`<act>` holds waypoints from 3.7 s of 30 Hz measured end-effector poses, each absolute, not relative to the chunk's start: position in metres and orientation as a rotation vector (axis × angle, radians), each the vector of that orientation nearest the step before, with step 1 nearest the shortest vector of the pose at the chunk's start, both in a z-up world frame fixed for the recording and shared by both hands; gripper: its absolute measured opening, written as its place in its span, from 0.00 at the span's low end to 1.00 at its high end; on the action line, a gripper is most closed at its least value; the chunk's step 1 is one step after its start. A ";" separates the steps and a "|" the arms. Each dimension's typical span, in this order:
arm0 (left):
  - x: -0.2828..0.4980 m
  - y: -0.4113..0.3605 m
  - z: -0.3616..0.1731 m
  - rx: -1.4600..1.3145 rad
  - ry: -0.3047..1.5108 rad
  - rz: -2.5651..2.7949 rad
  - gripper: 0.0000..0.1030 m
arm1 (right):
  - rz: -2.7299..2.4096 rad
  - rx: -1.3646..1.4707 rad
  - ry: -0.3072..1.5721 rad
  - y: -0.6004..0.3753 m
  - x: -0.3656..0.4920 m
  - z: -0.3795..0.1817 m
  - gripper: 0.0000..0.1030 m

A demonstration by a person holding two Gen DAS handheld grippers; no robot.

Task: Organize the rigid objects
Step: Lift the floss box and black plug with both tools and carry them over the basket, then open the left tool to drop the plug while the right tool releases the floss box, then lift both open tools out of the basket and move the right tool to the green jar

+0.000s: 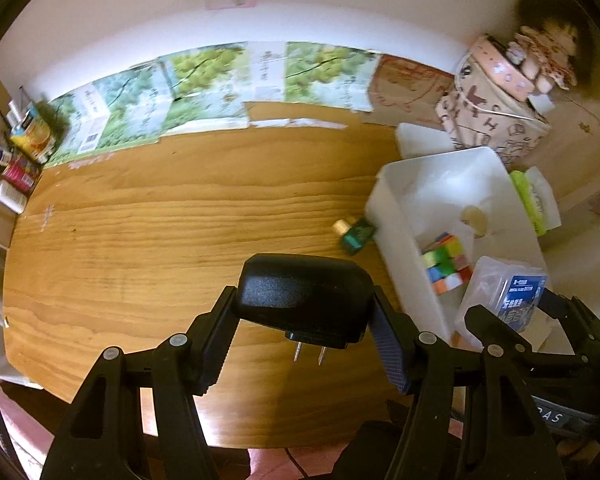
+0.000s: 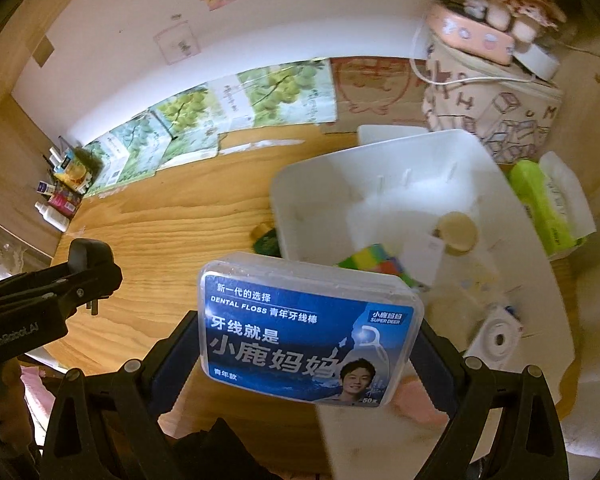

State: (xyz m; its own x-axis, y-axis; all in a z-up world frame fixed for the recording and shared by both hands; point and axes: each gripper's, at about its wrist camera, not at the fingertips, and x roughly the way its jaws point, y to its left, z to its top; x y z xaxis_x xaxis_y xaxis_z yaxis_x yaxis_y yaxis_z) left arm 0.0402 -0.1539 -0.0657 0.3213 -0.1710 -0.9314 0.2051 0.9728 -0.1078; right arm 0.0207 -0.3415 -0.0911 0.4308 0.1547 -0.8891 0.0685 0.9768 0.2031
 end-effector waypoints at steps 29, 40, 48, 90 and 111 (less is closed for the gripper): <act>0.035 -0.290 -0.077 0.002 1.185 -0.487 0.65 | -0.048 0.272 1.224 -0.463 0.007 -0.113 0.94; 0.041 -0.308 -0.081 -0.003 1.199 -0.520 0.65 | -0.033 0.350 1.308 -0.482 0.014 -0.132 0.94; 0.039 -0.310 -0.080 0.002 1.190 -0.526 0.77 | -0.027 0.413 1.355 -0.489 0.014 -0.143 0.94; 0.015 -0.161 -0.042 -0.089 0.956 -0.496 0.80 | -0.082 0.576 1.263 -0.387 -0.026 -0.131 0.99; 0.017 -0.071 -0.035 0.127 0.838 -0.490 0.80 | -0.121 0.722 1.161 -0.291 -0.012 -0.129 0.99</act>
State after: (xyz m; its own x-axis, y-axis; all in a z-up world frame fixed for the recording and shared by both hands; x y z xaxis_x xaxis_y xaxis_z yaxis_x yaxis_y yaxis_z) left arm 0.0170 -0.0709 -0.0347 0.5656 -0.3662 -0.7389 0.4640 0.8820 -0.0819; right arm -0.0125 -0.2906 -0.1291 0.4189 0.2709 -0.8667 0.4437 0.7716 0.4557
